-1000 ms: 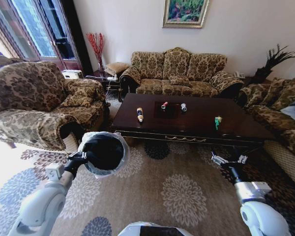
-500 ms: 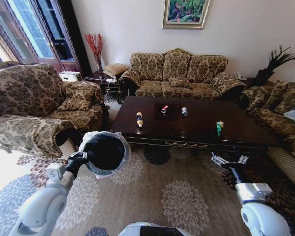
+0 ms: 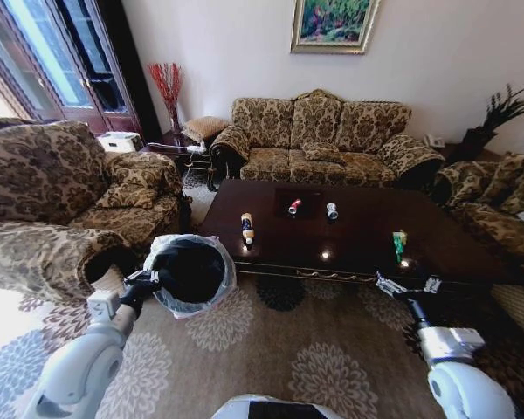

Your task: Move to the front of the table and place the trash on the table into the trash bin.

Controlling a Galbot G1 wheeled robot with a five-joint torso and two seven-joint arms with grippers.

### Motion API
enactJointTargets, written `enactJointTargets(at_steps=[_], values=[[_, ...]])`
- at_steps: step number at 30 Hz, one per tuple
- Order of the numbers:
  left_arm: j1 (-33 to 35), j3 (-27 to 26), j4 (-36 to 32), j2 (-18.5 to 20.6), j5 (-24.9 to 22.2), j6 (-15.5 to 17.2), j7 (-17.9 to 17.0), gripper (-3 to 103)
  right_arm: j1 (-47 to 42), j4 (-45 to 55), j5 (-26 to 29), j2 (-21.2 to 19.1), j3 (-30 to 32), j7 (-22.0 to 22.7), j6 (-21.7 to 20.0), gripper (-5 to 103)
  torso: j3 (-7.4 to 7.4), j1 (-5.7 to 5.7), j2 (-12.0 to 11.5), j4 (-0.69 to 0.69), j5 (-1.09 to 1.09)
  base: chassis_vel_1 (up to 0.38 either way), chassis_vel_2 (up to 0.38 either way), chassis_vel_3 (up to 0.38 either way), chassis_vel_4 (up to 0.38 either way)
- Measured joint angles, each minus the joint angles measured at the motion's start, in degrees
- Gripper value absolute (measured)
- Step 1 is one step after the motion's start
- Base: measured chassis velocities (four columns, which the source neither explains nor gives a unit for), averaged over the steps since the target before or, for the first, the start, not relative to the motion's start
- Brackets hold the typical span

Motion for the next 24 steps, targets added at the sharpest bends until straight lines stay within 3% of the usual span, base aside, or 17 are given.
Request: enactJointTargets(at_steps=[21,24], values=[[0.54,0.08,-0.23,-0.1,1.26,-0.62,-0.03,1,-0.12,-0.29,-1.05,0.82,-0.82,-1.34,0.59,100,3.17,2.67,5.85,0.01,-0.01,-0.125,0.197,0.197,-0.117],[0.67,0.65,-0.26,-0.21,1.3,-2.66,-0.31,1,0.23,-0.31,-1.5,0.52,-1.96,-1.42,-1.23,100,3.74,3.2,6.95,0.01,-0.01,-0.109,0.17,0.16,-0.106]])
